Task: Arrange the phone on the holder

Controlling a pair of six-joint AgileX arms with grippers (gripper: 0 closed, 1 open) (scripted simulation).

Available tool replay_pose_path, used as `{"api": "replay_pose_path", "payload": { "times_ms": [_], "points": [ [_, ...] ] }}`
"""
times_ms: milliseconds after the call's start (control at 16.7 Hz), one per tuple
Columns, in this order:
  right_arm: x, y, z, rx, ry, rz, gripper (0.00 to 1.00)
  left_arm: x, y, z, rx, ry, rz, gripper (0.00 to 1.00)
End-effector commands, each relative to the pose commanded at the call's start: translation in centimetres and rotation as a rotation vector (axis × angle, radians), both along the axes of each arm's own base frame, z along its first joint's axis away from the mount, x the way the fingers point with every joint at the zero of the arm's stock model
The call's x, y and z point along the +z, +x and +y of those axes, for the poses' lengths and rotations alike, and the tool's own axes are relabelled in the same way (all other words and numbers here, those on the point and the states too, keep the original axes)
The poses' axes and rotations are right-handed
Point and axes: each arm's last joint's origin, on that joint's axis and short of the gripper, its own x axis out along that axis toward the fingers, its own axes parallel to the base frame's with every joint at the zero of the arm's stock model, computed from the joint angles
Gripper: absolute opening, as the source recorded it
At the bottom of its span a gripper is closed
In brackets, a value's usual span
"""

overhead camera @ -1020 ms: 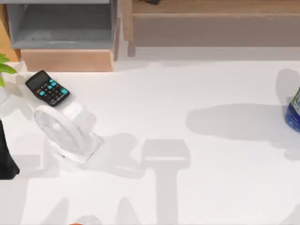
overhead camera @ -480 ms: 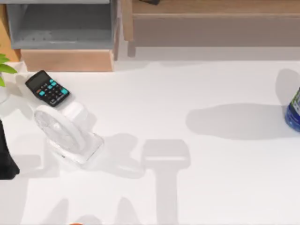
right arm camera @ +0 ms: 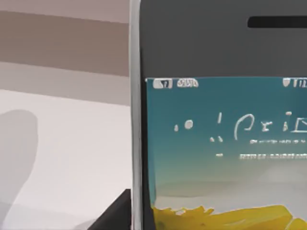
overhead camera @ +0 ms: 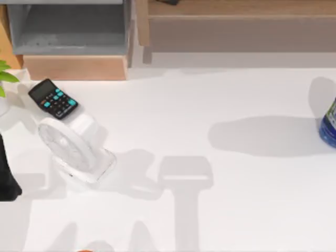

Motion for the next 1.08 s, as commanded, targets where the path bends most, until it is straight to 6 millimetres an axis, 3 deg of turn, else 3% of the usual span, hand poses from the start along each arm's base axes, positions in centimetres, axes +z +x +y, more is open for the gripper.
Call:
{"api": "replay_pose_path", "payload": {
  "times_ms": [240, 600, 840, 1080],
  "points": [
    [-0.5, 0.7, 0.1, -0.048, -0.010, 0.006, 0.00, 0.0, 0.0, 0.0, 0.000, 0.000, 0.000, 1.00],
    [-2.1, 3.8, 1.0, 0.007, -0.001, 0.004, 0.00, 0.0, 0.0, 0.0, 0.000, 0.000, 0.000, 1.00],
    [-2.2, 3.9, 1.0, 0.011, 0.002, 0.004, 0.00, 0.0, 0.0, 0.0, 0.000, 0.000, 0.000, 1.00],
    [-2.2, 3.9, 1.0, 0.011, 0.002, 0.004, 0.30, 0.0, 0.0, 0.0, 0.000, 0.000, 0.000, 1.00]
  ]
}}
